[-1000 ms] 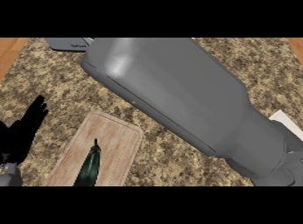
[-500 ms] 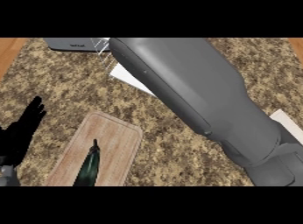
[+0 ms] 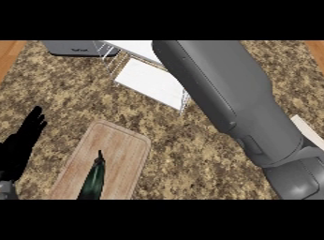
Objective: Pick the cupcake from the placemat and place it in the tiered shelf
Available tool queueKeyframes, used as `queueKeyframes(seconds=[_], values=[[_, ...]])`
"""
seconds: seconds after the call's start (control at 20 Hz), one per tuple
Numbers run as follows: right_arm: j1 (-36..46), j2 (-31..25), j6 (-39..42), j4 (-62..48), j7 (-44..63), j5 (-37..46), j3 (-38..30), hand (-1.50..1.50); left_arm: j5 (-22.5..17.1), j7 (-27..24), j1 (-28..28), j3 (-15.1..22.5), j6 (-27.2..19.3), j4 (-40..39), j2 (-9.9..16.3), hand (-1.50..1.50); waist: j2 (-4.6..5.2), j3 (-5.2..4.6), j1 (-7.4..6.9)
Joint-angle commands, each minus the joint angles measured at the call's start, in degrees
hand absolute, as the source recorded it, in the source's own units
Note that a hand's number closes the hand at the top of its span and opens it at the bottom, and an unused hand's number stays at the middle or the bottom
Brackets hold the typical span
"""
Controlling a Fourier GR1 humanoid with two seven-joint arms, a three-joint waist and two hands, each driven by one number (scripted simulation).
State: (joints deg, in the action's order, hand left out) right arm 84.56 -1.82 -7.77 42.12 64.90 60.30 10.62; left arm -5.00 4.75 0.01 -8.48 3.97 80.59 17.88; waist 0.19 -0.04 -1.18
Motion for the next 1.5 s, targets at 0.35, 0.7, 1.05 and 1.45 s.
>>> queueKeyframes(seconds=[0.35,0.7,1.05,1.45], values=[[-3.2,1.8,-12.0,-2.8,1.2,1.4,-2.4,-1.5,0.5,2.5,-2.0,-0.9,-0.1,0.1,0.9,0.0,0.05,0.02,-0.14],[-1.9,1.8,-16.7,3.8,2.2,-4.0,-8.1,-1.5,0.4,0.0,-2.0,-1.6,0.8,-2.3,0.8,0.0,-0.12,-0.02,-0.06],[-7.4,1.8,-20.3,17.3,-0.7,-4.9,-11.1,-1.5,0.7,0.9,-0.7,-1.7,0.1,-0.9,0.3,0.0,-0.84,0.1,2.11],[-12.8,-1.8,-6.5,41.0,8.0,-1.2,-11.3,-1.5,-0.7,2.0,4.3,-3.5,0.1,2.7,0.5,0.0,-1.89,0.2,3.84]])
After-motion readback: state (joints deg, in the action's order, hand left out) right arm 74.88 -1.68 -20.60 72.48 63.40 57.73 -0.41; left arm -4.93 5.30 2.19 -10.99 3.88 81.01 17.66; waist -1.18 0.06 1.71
